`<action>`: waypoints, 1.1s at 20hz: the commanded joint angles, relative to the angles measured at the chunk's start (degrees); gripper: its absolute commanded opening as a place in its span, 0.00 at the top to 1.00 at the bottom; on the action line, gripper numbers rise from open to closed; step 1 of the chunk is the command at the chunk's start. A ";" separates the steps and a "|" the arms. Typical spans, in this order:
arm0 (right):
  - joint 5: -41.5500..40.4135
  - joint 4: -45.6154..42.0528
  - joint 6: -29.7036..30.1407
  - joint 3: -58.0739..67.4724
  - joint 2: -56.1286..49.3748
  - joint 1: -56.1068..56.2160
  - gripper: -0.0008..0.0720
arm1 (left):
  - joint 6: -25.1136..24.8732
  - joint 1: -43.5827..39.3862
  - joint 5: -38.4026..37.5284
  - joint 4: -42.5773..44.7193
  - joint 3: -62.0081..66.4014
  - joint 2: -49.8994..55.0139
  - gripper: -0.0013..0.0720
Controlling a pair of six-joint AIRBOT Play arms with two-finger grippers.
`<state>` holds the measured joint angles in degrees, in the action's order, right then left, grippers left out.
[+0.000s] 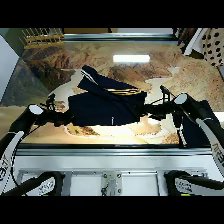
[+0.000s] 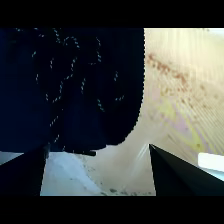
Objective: Fold the clothes and pants, and hang the long-sleeved shirts on hangers.
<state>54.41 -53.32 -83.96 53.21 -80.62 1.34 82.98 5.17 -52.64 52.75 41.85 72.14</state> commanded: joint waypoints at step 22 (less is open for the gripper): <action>13.31 -5.38 -0.09 24.52 20.35 -3.74 0.95 | -0.07 13.25 -15.37 -0.07 34.36 -18.64 0.98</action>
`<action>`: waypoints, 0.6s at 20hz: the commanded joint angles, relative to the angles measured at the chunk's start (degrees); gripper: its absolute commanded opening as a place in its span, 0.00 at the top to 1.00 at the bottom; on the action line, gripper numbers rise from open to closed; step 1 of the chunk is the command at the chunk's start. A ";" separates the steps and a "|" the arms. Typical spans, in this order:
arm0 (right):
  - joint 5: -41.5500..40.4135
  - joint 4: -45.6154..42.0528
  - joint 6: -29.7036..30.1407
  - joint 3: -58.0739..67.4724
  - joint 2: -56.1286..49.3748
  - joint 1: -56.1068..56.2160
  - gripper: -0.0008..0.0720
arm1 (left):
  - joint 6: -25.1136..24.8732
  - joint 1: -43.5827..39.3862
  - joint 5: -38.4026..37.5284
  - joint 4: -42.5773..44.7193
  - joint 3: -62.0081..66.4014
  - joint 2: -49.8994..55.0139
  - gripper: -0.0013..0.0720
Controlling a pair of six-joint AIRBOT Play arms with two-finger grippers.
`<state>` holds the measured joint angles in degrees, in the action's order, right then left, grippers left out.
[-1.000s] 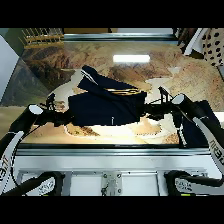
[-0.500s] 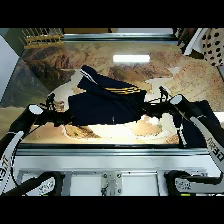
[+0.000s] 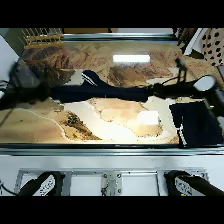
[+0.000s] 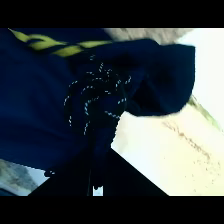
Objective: Fold the clothes and pants, and hang the long-sleeved shirts on hangers.
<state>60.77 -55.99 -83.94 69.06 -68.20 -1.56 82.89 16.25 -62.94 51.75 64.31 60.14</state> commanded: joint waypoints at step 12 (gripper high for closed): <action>23.45 -6.47 -23.58 13.42 33.83 -0.83 0.95 | 3.85 2.16 -1.88 0.74 32.61 -25.11 0.98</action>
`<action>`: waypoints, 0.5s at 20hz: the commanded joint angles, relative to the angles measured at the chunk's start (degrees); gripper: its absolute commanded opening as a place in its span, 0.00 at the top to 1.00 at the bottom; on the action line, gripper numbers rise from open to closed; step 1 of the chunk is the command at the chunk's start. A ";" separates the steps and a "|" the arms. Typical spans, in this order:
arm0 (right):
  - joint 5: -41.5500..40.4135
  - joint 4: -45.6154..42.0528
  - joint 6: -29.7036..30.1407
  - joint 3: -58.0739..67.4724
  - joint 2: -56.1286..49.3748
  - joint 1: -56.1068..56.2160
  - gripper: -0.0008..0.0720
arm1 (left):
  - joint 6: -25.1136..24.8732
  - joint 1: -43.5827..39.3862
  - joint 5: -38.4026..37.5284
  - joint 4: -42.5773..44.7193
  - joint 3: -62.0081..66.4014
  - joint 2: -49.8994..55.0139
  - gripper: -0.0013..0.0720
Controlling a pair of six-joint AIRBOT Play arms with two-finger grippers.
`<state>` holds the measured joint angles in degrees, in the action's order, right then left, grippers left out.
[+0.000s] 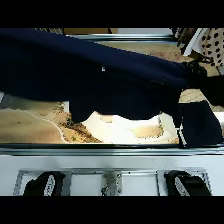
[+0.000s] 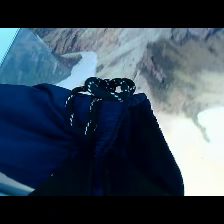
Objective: Fold the clothes and pants, and hang the long-sleeved shirts on hangers.
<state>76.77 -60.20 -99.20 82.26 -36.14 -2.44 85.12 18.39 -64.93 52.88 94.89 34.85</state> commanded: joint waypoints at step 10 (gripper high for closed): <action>4.72 -6.23 -2.36 -2.97 -36.74 7.15 0.95 | 1.70 -16.96 4.07 -0.09 2.71 48.48 0.98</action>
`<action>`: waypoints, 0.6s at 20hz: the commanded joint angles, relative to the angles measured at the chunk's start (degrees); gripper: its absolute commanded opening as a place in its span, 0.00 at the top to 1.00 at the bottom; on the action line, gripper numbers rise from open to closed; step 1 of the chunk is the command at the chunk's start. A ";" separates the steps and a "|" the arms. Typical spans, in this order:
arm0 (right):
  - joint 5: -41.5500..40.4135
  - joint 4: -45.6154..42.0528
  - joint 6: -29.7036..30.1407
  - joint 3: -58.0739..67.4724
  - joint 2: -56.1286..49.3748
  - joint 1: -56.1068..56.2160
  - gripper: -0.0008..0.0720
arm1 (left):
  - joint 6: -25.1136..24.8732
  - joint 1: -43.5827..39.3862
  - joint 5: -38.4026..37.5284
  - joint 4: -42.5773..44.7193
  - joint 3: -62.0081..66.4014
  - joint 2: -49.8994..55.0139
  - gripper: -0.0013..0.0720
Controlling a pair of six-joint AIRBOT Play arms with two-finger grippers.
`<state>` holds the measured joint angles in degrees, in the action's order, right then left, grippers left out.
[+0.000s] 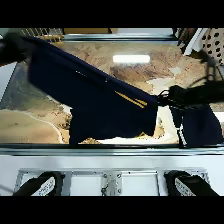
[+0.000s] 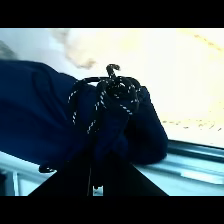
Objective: Fold the clothes and pants, and hang the long-sleeved shirts on hangers.
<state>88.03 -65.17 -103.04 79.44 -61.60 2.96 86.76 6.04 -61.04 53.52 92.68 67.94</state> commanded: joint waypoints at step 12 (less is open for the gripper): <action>-15.56 -9.99 5.35 -4.11 -13.94 2.78 0.95 | 0.98 -0.96 -9.27 7.26 1.51 19.43 0.98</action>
<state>72.97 -71.46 -98.96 78.96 -77.49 5.08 88.64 4.34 -71.00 54.96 103.74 92.33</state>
